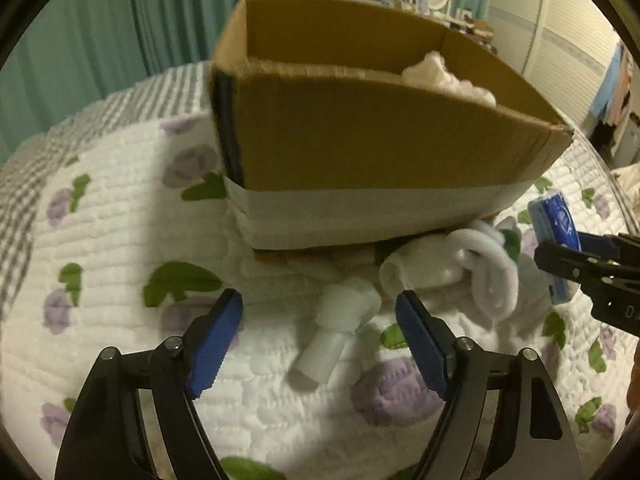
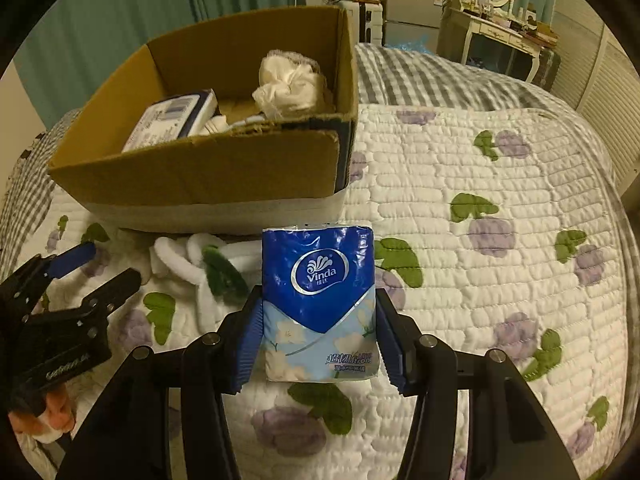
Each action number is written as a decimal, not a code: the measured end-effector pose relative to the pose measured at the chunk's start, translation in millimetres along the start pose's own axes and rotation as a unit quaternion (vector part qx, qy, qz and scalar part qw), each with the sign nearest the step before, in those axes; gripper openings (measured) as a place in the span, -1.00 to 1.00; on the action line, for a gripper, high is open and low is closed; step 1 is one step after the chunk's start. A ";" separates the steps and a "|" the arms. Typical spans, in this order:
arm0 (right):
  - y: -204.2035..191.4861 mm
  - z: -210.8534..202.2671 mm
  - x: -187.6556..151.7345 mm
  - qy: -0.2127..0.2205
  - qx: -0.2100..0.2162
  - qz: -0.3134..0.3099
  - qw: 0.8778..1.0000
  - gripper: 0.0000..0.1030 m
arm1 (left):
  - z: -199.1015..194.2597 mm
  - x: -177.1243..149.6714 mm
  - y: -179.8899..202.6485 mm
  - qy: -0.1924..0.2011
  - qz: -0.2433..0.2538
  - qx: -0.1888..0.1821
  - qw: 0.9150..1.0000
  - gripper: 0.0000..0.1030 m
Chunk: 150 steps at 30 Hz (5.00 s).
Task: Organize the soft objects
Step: 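Grasp the blue Vinda tissue pack with the right tool while the left tool grasps the white plastic bottle, then carry the Vinda pack and bottle into the box and open both tools, then move both tools back toward the white pipe-cleaner figure beside the box, then grasp the white pipe-cleaner figure with the right tool while the left tool grasps the white plastic bag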
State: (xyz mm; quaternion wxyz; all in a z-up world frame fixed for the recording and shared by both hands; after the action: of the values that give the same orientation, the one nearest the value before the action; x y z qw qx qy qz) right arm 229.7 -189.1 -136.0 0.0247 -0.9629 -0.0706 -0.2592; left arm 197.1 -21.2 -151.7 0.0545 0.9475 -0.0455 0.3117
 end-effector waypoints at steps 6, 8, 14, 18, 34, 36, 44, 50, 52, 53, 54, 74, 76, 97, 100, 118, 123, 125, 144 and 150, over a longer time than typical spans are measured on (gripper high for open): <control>-2.2 3.0 4.7 0.006 0.011 0.001 1.000 0.01 | 18.7 -4.5 1.2 -0.028 0.010 -0.027 0.999 -0.34; -4.2 -1.0 4.5 0.010 0.012 0.000 1.000 0.01 | 16.5 -5.9 3.7 -0.025 0.018 -0.032 0.999 -0.40; -5.2 -22.3 5.7 0.024 0.017 0.003 1.000 0.01 | -10.4 -8.2 4.0 -0.001 0.031 -0.018 0.999 -0.43; -6.0 -47.8 7.4 0.041 0.020 0.005 0.999 0.01 | -37.2 -12.8 1.4 0.009 0.019 -0.029 0.999 -0.43; -24.7 -165.7 44.9 0.137 0.033 -0.035 0.989 0.01 | -172.7 53.5 39.8 0.140 0.052 -0.029 0.988 -0.42; -25.9 -171.7 55.1 0.147 0.024 -0.043 0.988 0.01 | -175.2 64.0 38.5 0.147 0.049 -0.031 0.987 -0.42; -24.4 -154.9 103.5 0.155 0.031 -0.052 0.986 0.01 | -145.2 117.4 27.9 0.156 0.042 -0.042 0.986 -0.36; -26.5 -106.6 139.1 0.139 0.045 -0.055 0.988 0.01 | -100.5 142.3 17.7 0.151 0.042 -0.048 0.986 -0.36; -27.4 -90.2 148.6 0.135 0.052 -0.054 0.988 0.01 | -80.6 148.0 13.1 0.142 0.045 -0.041 0.988 -0.36; -27.6 -81.0 153.2 0.131 0.056 -0.050 0.989 0.01 | -75.4 148.0 12.3 0.139 0.047 -0.037 0.988 -0.36; -27.6 -74.8 155.6 0.128 0.057 -0.048 0.989 0.01 | -66.1 149.1 9.3 0.135 0.047 -0.031 0.989 -0.36; -21.4 -100.6 159.8 0.163 0.035 -0.030 0.986 0.70 | -84.2 155.4 -8.5 0.150 0.016 -0.007 0.988 0.44; -21.4 -123.4 154.5 0.176 0.025 -0.029 0.984 0.81 | -107.9 153.6 -5.2 0.163 0.024 0.005 0.986 0.51; -55.1 -292.0 45.4 0.241 -0.006 -0.056 0.969 0.95 | -277.7 77.4 -10.7 0.239 0.021 0.030 0.970 0.74; -60.5 -285.3 35.4 0.242 -0.018 -0.059 0.968 0.95 | -269.4 68.4 -14.4 0.231 0.019 0.032 0.972 0.74; -71.5 -81.7 5.6 0.088 0.021 -0.059 0.994 0.95 | -128.2 12.5 -46.4 0.129 -0.016 0.062 0.990 0.74; -75.6 -30.4 -2.5 0.049 0.032 -0.052 0.997 0.95 | -88.5 0.5 -58.6 0.106 -0.029 0.054 0.992 0.74; -76.5 -11.0 -3.5 0.034 0.039 -0.045 0.998 0.95 | -73.6 -2.4 -62.0 0.092 -0.039 0.046 0.994 0.74; -57.2 41.8 3.2 0.004 0.052 -0.012 0.999 0.36 | -29.9 -13.6 -71.1 0.046 -0.049 0.016 0.998 0.74; -47.4 25.2 -2.9 0.006 0.054 -0.016 0.998 -0.34 | -38.7 -14.1 -63.2 0.045 -0.039 0.012 0.998 0.74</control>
State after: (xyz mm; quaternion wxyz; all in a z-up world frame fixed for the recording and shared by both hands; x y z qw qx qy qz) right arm 232.7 -140.5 -158.7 0.0733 -0.9572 -0.1001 -0.2615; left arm 170.7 47.2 -133.9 0.0574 0.9341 -0.0021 0.3523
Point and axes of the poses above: each gripper's, at about its wrist camera, not at the fingertips, and z roughly the way its jaws point, y to its right, x to its top, the point moved 2 cm from there along z, roughly the way its jaws point, and after that the axes turned 1 degree about -x, right-handed, at the moved point
